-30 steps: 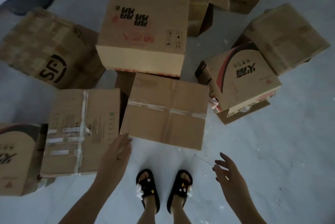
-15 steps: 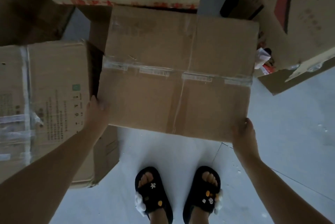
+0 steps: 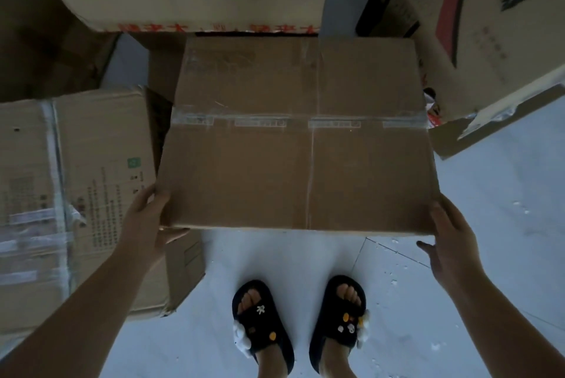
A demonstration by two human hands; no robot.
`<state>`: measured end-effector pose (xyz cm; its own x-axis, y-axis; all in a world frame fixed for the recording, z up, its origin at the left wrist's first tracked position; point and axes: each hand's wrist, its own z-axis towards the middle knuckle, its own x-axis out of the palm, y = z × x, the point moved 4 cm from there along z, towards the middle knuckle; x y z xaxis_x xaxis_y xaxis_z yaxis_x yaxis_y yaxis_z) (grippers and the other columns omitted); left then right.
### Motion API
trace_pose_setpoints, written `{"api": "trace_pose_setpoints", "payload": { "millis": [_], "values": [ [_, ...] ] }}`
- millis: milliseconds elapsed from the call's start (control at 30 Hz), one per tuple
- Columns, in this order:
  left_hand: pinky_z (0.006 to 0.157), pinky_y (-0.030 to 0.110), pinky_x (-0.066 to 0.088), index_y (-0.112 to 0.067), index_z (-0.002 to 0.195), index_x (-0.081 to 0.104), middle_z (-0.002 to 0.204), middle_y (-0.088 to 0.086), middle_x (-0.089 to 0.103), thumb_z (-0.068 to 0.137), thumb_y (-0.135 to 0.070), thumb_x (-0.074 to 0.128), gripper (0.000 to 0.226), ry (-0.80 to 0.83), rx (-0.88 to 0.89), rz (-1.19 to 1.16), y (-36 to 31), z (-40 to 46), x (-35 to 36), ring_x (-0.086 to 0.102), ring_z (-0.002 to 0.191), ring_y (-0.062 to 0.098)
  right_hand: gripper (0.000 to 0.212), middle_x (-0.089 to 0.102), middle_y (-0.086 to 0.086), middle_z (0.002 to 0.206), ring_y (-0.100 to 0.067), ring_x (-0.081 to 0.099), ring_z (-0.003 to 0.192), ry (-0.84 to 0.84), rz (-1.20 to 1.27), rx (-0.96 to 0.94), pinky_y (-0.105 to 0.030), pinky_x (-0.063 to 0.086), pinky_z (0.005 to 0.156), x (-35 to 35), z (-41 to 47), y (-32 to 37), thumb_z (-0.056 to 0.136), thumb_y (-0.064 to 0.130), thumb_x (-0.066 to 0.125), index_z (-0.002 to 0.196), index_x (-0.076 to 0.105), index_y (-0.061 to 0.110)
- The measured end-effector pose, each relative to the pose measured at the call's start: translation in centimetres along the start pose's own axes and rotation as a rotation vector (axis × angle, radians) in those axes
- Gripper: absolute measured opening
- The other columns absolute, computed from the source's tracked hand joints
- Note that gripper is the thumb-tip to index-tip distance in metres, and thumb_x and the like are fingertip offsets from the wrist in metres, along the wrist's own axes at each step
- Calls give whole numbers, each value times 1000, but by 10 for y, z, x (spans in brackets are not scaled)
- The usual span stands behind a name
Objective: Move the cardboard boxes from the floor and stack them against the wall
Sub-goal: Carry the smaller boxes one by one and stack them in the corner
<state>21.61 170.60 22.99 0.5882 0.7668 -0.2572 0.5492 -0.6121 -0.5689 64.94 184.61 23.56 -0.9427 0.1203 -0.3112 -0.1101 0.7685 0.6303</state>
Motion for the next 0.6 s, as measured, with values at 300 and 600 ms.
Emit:
{"api": "trace_pose_setpoints", "payload": {
  "millis": [300, 600],
  "values": [
    [93, 76, 28, -25, 140, 41, 149, 2, 35, 98, -14, 44, 44, 122, -188, -37, -94, -109, -46, 25, 138, 40, 34, 63, 4, 124, -23, 56, 107, 122, 165, 72, -29, 46, 51, -45, -94, 100, 99, 16, 42, 129, 57, 21],
    [75, 65, 48, -17, 142, 37, 130, 2, 47, 97, -13, 45, 45, 145, -72, -24, -173, -264, -135, 44, 113, 32, 34, 66, 5, 101, -18, 57, 76, 189, 146, 4, -27, 45, 38, -92, -254, 198, 99, 7, 41, 129, 55, 16]
  ]
}}
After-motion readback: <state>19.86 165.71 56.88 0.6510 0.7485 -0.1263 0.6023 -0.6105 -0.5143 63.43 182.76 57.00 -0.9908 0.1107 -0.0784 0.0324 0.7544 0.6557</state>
